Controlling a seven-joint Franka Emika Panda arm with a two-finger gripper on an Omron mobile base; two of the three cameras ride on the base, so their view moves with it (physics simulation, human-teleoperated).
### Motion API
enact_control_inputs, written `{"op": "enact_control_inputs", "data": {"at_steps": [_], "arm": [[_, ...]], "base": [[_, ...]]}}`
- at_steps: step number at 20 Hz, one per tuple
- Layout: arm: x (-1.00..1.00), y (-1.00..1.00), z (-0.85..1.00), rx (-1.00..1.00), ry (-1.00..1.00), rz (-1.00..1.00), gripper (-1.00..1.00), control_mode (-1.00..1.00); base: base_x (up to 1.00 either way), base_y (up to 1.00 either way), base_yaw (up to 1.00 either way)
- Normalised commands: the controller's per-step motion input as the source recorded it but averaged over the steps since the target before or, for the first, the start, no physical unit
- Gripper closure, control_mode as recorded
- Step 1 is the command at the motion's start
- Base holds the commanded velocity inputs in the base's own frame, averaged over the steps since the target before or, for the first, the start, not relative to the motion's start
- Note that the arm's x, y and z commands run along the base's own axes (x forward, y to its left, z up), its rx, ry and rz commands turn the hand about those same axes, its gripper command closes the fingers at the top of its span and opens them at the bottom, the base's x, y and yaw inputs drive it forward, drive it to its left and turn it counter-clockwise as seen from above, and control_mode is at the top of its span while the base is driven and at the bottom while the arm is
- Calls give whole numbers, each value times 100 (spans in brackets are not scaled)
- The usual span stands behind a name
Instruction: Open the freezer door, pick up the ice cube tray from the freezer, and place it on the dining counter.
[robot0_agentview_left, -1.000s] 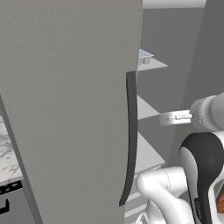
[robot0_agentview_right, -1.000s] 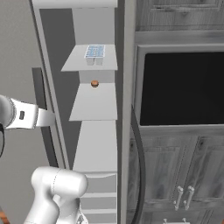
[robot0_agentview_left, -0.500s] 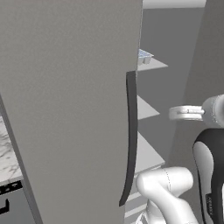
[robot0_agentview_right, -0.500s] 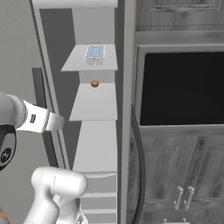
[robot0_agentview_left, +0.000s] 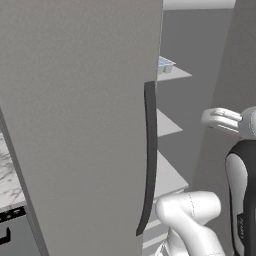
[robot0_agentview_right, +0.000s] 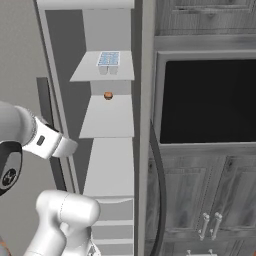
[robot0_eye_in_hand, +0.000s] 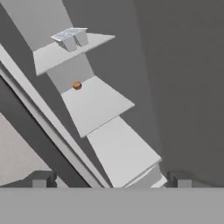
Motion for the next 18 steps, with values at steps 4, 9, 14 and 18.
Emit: {"op": "enact_control_inputs", "data": {"at_steps": [4,9,14,18], "arm": [[0,-15,3,21,0,-21,-100,-100],[0,-15,9,24,0,-19,-100,-100],[0,-9,14,27,-3,-11,-100,-100],[0,0,16,23,-7,-5,-100,-100]], "base": [[0,0,0],[0,0,0],[0,0,0],[0,0,0]]}}
